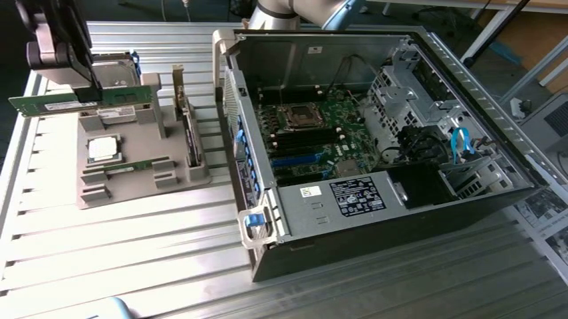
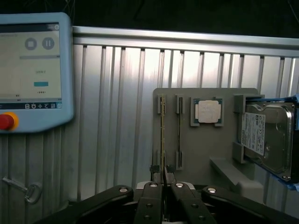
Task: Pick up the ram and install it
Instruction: 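Pick up the ram and move it above insertion slot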
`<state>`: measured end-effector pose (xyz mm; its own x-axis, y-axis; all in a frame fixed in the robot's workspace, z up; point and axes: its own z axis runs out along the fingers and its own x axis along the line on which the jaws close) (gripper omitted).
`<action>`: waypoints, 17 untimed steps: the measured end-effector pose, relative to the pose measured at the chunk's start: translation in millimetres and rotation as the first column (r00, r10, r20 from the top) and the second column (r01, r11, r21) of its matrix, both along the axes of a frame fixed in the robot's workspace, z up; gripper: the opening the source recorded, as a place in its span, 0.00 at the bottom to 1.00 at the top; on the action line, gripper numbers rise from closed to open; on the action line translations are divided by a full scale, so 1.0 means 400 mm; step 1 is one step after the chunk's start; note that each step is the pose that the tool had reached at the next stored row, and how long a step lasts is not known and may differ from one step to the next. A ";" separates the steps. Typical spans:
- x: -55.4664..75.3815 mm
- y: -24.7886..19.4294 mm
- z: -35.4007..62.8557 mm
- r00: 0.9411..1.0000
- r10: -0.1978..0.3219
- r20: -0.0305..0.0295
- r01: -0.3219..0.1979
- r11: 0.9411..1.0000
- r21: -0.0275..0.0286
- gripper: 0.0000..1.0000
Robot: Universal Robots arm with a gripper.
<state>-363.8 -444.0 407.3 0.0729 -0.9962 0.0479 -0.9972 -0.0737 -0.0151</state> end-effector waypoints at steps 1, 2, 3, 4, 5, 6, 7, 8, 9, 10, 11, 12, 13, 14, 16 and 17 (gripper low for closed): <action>0.000 0.000 0.003 1.000 0.000 0.000 0.000 1.000 0.000 0.13; 0.000 0.000 0.006 1.000 0.000 0.000 0.000 1.000 0.000 0.13; 0.000 0.000 0.008 1.000 0.000 0.000 0.000 1.000 0.000 0.13; 0.000 0.000 0.011 1.000 0.000 0.000 0.000 1.000 0.000 0.13; 0.000 0.000 0.014 1.000 0.000 0.000 0.000 1.000 0.000 0.13; 0.000 0.000 0.016 1.000 0.000 0.000 0.000 1.000 0.000 0.13; 0.000 0.000 0.019 1.000 0.000 0.000 0.000 1.000 0.000 0.13; 0.000 0.000 0.024 1.000 0.000 0.000 0.000 1.000 0.000 0.13; 0.000 0.000 0.030 1.000 0.000 0.000 0.000 1.000 0.000 0.13; 0.000 0.000 0.036 1.000 0.000 0.000 0.000 1.000 0.000 0.13; 0.000 0.000 0.039 1.000 0.000 0.000 0.000 1.000 0.000 0.13; 0.000 0.000 0.043 1.000 0.000 0.000 0.000 1.000 0.000 0.13; 0.000 0.000 0.046 1.000 0.000 0.000 0.000 1.000 0.000 0.13; 0.000 0.000 0.049 1.000 0.000 0.000 0.000 1.000 0.000 0.13; 0.000 0.000 0.055 1.000 0.000 0.000 0.000 1.000 0.000 0.13; 0.000 0.000 0.058 1.000 0.000 0.000 0.000 1.000 0.000 0.13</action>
